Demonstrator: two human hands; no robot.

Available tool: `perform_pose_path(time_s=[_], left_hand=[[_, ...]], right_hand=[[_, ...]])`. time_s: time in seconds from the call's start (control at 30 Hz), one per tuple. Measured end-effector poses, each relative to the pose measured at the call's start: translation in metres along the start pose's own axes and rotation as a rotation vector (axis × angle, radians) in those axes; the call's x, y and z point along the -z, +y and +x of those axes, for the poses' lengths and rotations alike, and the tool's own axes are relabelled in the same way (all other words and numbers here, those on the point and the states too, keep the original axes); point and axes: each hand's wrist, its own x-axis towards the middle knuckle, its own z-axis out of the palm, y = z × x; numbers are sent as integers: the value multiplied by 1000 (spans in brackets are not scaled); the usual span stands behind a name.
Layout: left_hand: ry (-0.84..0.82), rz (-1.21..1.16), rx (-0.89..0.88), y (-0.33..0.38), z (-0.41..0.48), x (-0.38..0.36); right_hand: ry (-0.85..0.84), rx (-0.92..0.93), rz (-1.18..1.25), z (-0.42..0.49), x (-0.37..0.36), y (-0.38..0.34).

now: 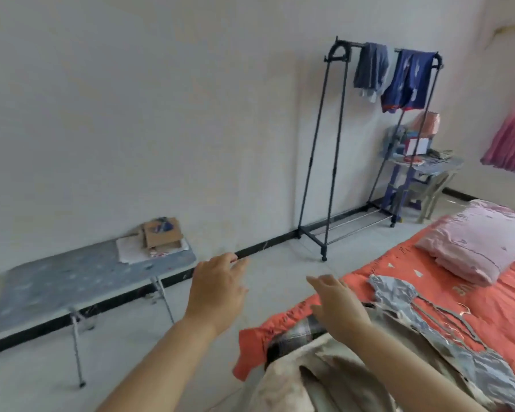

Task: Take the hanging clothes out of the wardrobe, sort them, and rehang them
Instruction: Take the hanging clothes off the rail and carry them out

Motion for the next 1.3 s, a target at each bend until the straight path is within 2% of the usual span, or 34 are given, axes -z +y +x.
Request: perform_pose_path(time_s=[0.23, 0.33, 0.5, 0.97, 1.17, 1.3], left_hand=[[25, 241, 365, -219, -108, 94], [-20, 310, 546, -294, -166, 139], [2, 406, 821, -402, -265, 203], [-50, 552, 1507, -574, -482, 317], [0, 602, 1765, -640, -527, 364], [62, 662, 1899, -677, -546, 406]], right_hand=[[-10, 430, 46, 57, -23, -263], [-29, 605, 57, 59, -42, -378], [-48, 865, 66, 43, -70, -550], [-164, 1516, -2, -22, -140, -912], [-195, 1754, 28, -34, -155, -1055], [-150, 1911, 34, -45, -150, -1147]])
